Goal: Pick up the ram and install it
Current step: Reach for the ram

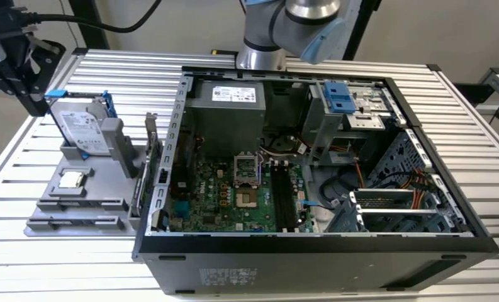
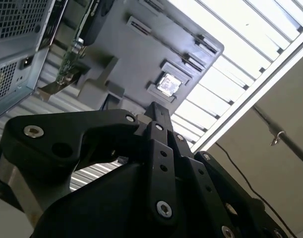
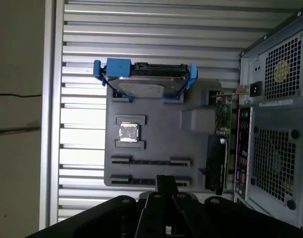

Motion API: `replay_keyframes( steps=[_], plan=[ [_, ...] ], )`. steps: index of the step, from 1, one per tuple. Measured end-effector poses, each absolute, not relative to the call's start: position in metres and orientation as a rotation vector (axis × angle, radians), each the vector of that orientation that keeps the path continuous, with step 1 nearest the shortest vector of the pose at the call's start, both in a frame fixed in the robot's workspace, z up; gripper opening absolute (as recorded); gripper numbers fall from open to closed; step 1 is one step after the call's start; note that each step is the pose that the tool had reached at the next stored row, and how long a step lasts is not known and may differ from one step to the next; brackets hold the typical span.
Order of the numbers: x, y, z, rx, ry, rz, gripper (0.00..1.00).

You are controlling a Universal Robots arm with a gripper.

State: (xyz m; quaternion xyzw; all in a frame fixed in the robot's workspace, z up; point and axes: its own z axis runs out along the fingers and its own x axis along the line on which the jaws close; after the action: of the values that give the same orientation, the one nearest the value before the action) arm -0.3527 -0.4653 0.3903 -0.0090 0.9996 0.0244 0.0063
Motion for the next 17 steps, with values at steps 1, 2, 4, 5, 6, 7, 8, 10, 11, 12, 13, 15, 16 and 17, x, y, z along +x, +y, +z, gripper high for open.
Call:
replay_keyframes(
  steps=[1, 2, 4, 5, 6, 7, 8, 10, 11, 12, 13, 15, 16, 17],
  plan=[
    [-0.353, -0.468, 0.39, -0.028, 3.128, 0.076, 0.0],
    [-0.353, -0.47, 0.39, -0.028, 3.128, 0.076, 0.0],
    [-0.354, -0.474, 0.39, -0.027, 3.128, 0.076, 0.0],
    [-0.354, -0.477, 0.39, -0.027, 3.128, 0.076, 0.0],
    [-0.354, -0.479, 0.39, -0.027, 3.128, 0.076, 0.0],
    [-0.354, -0.481, 0.39, -0.026, 3.128, 0.076, 0.0],
    [-0.354, -0.484, 0.39, -0.026, 3.128, 0.076, 0.0],
    [-0.355, -0.489, 0.39, -0.025, 3.128, 0.076, 0.0],
    [-0.355, -0.491, 0.39, -0.025, 3.128, 0.077, 0.0],
    [-0.355, -0.494, 0.39, -0.025, 3.128, 0.076, 0.0],
    [-0.355, -0.496, 0.389, -0.024, 3.128, 0.076, 0.0],
    [-0.356, -0.501, 0.389, -0.023, 3.128, 0.076, 0.0],
    [-0.356, -0.503, 0.389, -0.022, 3.128, 0.076, 0.0],
    [-0.356, -0.505, 0.389, -0.021, 3.128, 0.076, 0.0]
  ],
)
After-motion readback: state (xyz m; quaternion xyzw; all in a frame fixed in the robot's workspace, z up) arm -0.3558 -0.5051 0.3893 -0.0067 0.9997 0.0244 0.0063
